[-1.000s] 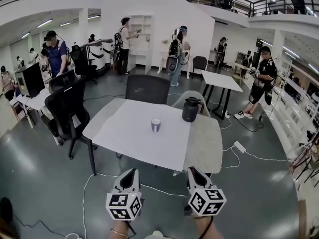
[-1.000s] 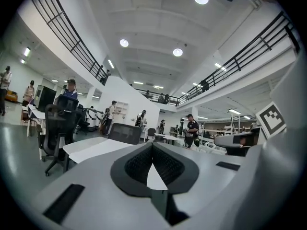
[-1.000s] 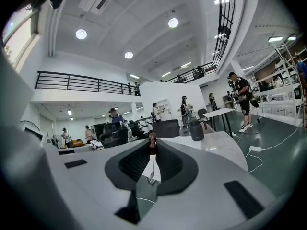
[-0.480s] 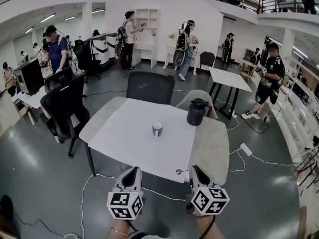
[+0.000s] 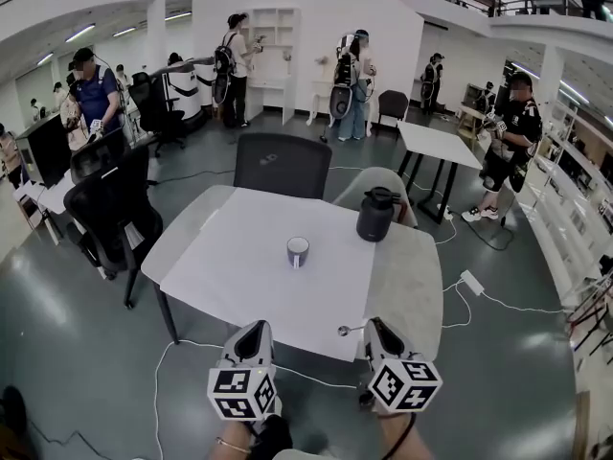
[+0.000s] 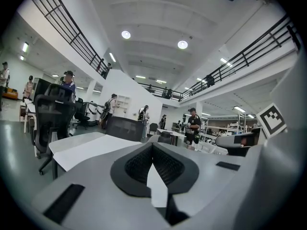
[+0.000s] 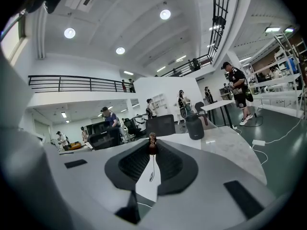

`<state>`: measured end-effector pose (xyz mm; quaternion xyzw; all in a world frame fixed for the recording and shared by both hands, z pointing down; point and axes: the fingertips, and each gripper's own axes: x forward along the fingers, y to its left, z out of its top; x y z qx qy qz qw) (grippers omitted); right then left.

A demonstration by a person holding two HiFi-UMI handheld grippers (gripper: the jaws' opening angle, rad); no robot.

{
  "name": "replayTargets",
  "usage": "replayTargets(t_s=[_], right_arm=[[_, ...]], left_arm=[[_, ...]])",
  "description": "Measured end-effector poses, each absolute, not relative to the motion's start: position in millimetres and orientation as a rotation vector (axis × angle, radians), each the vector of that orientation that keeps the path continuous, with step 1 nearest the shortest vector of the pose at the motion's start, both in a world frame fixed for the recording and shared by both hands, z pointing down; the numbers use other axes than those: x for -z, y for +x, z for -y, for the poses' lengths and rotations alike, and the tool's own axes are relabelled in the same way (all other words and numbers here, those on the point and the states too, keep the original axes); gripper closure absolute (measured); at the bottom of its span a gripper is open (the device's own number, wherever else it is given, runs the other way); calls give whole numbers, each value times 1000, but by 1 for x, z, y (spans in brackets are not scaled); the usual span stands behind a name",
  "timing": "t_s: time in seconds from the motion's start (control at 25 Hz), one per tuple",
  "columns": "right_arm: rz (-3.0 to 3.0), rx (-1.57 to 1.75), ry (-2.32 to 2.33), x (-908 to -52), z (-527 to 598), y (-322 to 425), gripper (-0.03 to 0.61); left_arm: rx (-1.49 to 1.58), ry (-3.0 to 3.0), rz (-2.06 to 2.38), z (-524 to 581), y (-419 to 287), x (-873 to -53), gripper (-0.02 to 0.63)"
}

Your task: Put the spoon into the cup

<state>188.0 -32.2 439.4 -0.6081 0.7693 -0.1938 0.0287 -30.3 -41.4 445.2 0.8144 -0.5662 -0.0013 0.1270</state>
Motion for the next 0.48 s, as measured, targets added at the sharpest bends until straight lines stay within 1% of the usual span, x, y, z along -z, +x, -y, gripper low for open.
replayTargets(t_s=[0.48], right_arm=[[-2339,582,-1917,-427,117,176,518]], left_arm=[[-12,2418,1585,139,-38,-435,595]])
